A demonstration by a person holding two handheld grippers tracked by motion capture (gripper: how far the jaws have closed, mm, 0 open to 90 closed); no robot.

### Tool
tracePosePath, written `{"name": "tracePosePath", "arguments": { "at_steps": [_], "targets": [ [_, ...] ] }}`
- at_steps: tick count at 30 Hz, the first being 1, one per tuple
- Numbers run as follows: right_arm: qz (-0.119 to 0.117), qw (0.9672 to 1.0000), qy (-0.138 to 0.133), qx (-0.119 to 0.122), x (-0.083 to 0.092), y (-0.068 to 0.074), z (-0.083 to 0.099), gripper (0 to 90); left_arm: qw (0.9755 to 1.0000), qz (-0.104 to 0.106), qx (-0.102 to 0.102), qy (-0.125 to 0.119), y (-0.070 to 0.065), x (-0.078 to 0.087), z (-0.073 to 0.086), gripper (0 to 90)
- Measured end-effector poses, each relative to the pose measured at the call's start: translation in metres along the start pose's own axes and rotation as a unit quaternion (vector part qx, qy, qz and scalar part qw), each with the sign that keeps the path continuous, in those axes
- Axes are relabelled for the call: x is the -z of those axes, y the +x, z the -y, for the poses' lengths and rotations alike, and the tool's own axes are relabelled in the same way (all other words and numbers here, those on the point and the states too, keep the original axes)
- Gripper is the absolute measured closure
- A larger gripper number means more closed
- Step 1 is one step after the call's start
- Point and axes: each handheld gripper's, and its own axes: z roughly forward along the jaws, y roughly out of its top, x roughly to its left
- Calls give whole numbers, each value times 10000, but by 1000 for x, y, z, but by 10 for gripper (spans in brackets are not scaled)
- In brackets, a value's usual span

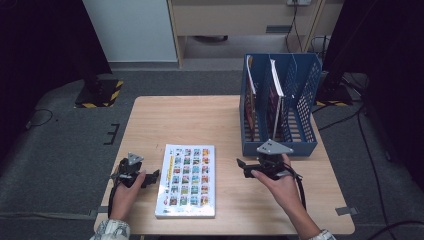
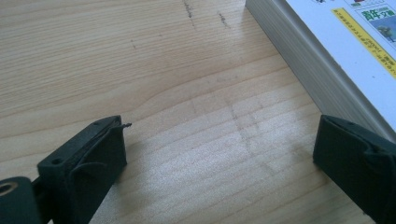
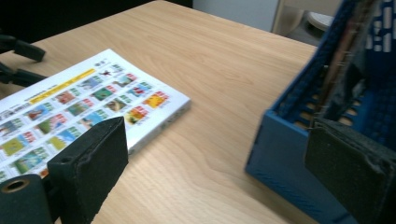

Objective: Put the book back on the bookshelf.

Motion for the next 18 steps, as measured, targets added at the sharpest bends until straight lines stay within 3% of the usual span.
{"name": "tracePosePath", "arguments": {
  "at_steps": [4,12,18],
  "targets": [
    [-100,9999,-20,61,-2,11,1,69,10000,5,3,-2,0,1,1,16],
    [-210,9997,50,73,-6,16,3,97,10000,12,4,-5,0,1,1,16],
    [-379,9990,194,144,-15,27,12,205,9999,7,118,-20,4,4,1,43]
  ]
}}
